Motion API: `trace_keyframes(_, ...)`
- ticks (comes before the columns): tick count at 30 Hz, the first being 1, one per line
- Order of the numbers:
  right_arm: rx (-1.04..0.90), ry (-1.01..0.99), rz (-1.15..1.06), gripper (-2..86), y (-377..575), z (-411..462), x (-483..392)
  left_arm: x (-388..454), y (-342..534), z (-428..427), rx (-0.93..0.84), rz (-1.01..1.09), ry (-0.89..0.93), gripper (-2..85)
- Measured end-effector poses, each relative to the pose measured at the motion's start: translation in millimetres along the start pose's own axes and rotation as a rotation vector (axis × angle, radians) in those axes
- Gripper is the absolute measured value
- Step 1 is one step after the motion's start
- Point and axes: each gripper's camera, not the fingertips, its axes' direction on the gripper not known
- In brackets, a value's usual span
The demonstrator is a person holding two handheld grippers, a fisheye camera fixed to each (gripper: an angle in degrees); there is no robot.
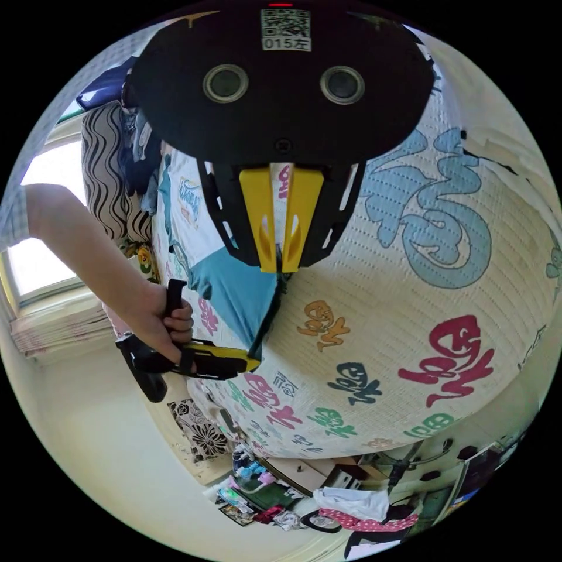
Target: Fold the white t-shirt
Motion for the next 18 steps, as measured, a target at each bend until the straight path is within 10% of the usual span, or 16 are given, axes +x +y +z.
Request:
trace_keyframes(10,-0.077,0.343,-0.221,2.4,-48,14,-58,-9,-11,-84,-0.016,-0.042,-0.121,-0.6)
trace_keyframes(18,-0.04,0.196,-0.241,2.3,-64,-4,-60,-10,27,-169,-0.179,0.082,-0.126,-0.7)
